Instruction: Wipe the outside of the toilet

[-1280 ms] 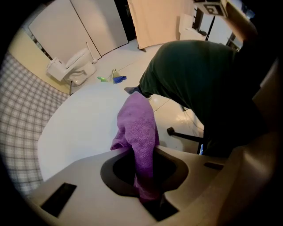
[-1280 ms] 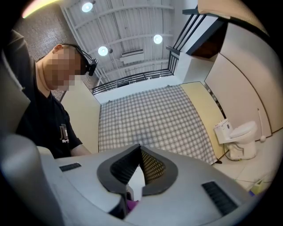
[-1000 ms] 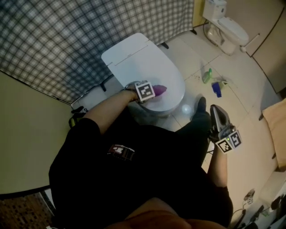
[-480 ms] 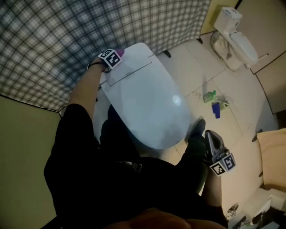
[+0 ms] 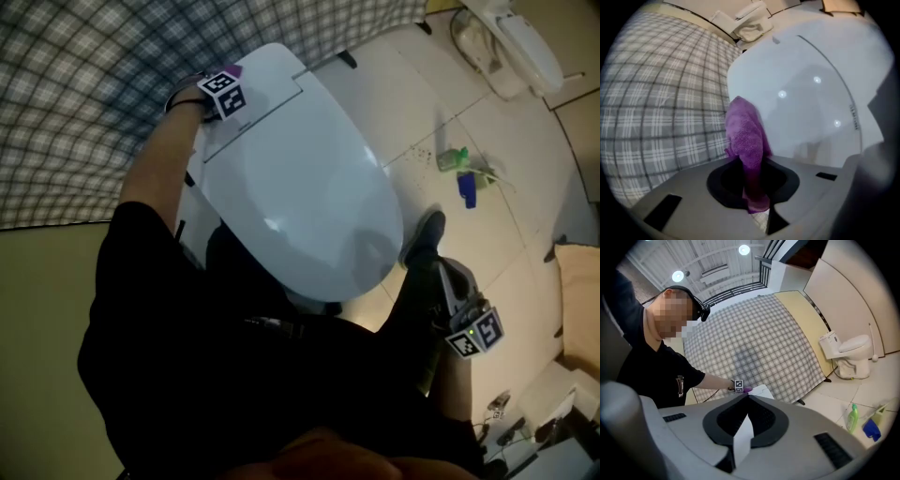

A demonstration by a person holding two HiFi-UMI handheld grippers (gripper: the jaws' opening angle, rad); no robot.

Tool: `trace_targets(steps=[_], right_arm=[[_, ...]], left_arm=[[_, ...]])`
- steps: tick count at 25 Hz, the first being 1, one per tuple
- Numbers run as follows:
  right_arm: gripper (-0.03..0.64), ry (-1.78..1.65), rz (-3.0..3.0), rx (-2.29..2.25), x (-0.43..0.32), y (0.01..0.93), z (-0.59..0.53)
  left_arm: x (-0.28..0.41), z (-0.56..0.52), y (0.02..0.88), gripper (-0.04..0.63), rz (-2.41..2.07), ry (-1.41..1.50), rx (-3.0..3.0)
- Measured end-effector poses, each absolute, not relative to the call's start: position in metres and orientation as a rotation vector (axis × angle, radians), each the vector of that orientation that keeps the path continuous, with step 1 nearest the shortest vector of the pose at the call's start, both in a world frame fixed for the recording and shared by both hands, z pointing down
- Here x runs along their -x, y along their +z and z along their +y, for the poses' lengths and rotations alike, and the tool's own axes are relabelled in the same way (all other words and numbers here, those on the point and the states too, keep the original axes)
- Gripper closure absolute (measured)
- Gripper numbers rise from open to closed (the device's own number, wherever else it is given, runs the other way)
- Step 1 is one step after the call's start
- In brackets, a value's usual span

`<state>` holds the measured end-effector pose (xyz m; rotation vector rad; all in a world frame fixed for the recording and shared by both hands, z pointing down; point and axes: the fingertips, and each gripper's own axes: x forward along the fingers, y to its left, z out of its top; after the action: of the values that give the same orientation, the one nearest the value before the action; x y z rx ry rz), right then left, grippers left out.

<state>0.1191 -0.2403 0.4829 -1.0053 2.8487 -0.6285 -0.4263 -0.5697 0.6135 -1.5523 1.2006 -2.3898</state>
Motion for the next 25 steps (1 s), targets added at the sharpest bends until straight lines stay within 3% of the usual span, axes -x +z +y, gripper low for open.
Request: trace_targets(steps=[8, 25], right_arm=[[0.627, -0.526, 2.773, 1.009, -0.154, 0.447, -0.166], [0.627, -0.264, 2.723, 0.926, -0.209, 0.406, -0.039]], left_arm=[[0.295, -0.433, 0.630, 0.546, 0.903, -2.467, 1.644], [0.048, -0.156, 0.673, 0.546, 0.410, -2.338, 1.722]])
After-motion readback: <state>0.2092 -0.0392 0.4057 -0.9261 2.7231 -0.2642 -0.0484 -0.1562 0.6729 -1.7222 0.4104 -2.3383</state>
